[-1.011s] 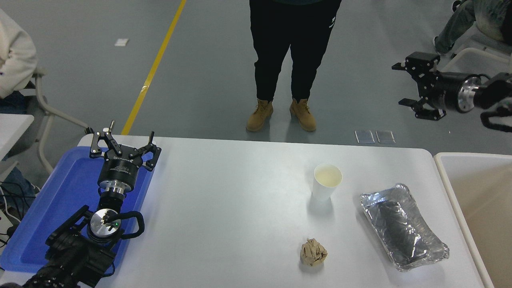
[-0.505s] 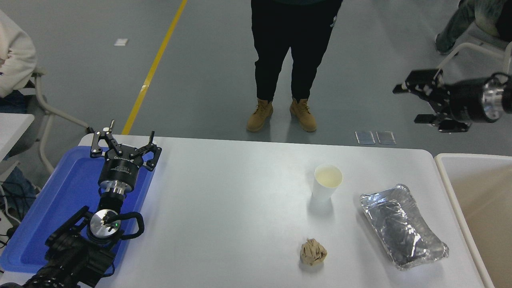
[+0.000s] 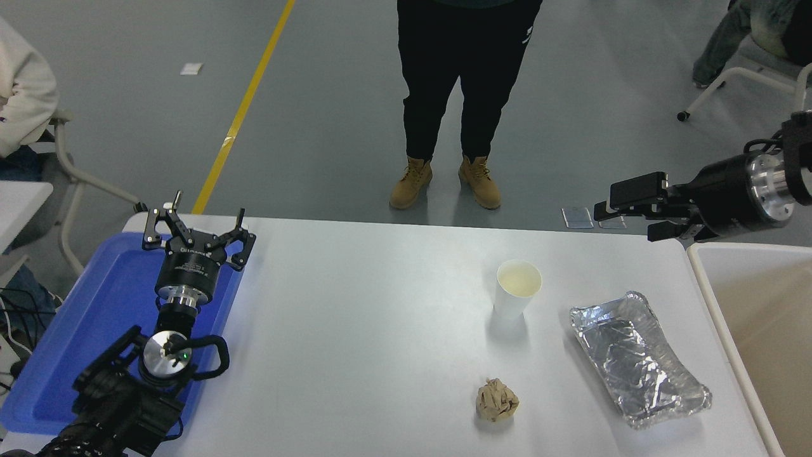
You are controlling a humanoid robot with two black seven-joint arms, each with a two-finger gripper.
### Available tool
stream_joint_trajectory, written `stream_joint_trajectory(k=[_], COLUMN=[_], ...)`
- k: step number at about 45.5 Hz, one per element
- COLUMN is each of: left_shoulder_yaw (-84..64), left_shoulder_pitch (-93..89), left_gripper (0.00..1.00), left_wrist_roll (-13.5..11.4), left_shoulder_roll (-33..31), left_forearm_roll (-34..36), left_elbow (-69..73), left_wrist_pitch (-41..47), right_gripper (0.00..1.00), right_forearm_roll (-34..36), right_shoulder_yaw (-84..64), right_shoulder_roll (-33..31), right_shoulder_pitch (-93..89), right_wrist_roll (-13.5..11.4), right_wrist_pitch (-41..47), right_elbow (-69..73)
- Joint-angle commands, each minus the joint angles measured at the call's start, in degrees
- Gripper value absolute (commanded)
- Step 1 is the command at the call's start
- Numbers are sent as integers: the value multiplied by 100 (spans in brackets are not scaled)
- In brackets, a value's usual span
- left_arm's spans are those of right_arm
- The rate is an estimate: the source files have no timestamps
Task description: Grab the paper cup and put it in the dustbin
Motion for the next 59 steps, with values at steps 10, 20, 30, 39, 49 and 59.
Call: stream_joint_trajectory(k=[10,20,30,39,49,59], left_shoulder_yaw=[-7,-7,-7,-7,-7,-7], left_shoulder_pitch=[0,0,9,0,0,0], left_gripper=[100,100,100,100,100,100], left_wrist_roll=[0,0,0,0,0,0], left_shoulder_roll=[0,0,9,9,9,9], left_forearm_roll=[-10,-1,8,8,8,8], left_elbow=[0,0,0,0,0,0], left_wrist_pitch=[8,0,0,0,0,0], right_gripper=[100,100,100,100,100,100], right_forearm_roll=[33,288,709,1455,1624,965], right_shoulder_yaw=[-599,-923,-1090,-1073,-994,-783], right_shoulder_roll=[1922,2406,2467,2722,3021,3328], right_shoulder_pitch=[436,629,1166,1149,490,-511], right_wrist_roll=[-12,-38,-231,-539,-601,-592], right_wrist_pitch=[137,471,972,1078,1034,937], right_elbow=[202,-79,-44,-132,-1273,-2231])
